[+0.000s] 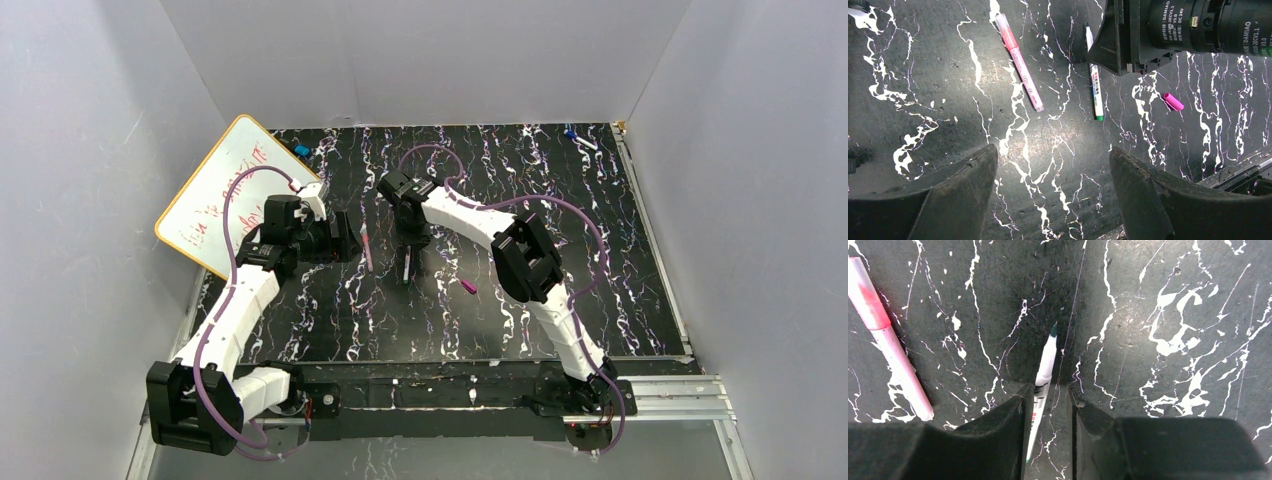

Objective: Insert the pens into the pen caps

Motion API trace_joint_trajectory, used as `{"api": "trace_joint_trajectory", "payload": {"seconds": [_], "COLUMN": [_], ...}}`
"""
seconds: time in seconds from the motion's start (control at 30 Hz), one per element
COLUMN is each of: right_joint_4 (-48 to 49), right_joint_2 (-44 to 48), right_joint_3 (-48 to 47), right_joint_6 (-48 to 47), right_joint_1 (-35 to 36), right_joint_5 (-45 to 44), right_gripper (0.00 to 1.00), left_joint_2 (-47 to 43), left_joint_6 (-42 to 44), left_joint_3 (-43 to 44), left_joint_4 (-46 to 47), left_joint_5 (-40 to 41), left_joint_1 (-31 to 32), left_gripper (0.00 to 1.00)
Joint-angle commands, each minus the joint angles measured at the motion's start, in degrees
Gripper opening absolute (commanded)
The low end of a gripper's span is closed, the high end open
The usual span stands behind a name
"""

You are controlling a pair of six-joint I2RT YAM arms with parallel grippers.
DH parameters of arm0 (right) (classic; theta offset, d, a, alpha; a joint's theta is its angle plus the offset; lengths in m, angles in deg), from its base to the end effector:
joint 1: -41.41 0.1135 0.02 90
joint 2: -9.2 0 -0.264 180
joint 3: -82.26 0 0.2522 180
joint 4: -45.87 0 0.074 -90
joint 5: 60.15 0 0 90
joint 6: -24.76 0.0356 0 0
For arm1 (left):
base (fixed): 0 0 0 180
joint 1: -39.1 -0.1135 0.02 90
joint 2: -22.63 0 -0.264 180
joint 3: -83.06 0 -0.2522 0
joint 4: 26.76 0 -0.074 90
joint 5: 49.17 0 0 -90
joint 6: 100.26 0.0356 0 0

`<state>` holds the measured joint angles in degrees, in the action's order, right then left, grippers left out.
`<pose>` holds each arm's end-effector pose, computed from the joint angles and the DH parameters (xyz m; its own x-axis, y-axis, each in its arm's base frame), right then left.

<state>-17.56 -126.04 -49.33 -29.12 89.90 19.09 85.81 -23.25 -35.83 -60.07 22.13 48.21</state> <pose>0.3374 0.3712 0.1830 -0.8984 -0.1412 -0.4160 -0.1955 0.9765 0.0907 0.2359 -0.0494 0.2776 -0.6488 -0.1116 -0.7527 0.2691 0.8916 -0.3642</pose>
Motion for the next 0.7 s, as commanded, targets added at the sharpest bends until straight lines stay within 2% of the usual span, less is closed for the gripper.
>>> {"api": "trace_joint_trajectory", "payload": {"seconds": [0.0,0.3,0.4,0.5,0.67], "right_joint_4": [0.44,1.43,1.16,1.18,1.35], "right_joint_2": [-0.25,-1.22,-1.51,-1.44,-0.42], "right_joint_3": [0.43,1.71,1.86,2.51,3.37], "right_joint_6": [1.21,1.25,0.66,0.30,0.00], "right_joint_1": [-0.01,0.03,0.11,0.12,0.14], "right_joint_5": [0.19,0.48,0.13,0.09,0.00], "right_gripper": [0.37,0.35,0.25,0.07,0.01], "left_joint_2": [-0.99,-0.95,-0.86,-0.87,-0.10], "left_joint_6": [0.87,1.13,1.13,0.57,-2.47], "left_joint_3": [-0.33,-0.51,-0.68,-0.97,-3.18], "left_joint_4": [-1.10,-1.28,-1.28,-0.84,2.94], "left_joint_5": [-1.24,-1.04,-1.12,-1.99,-7.53], "left_joint_1": [-0.40,-0.58,-0.58,-0.71,-1.64], "left_gripper": [0.80,0.80,0.80,0.80,0.80]}}
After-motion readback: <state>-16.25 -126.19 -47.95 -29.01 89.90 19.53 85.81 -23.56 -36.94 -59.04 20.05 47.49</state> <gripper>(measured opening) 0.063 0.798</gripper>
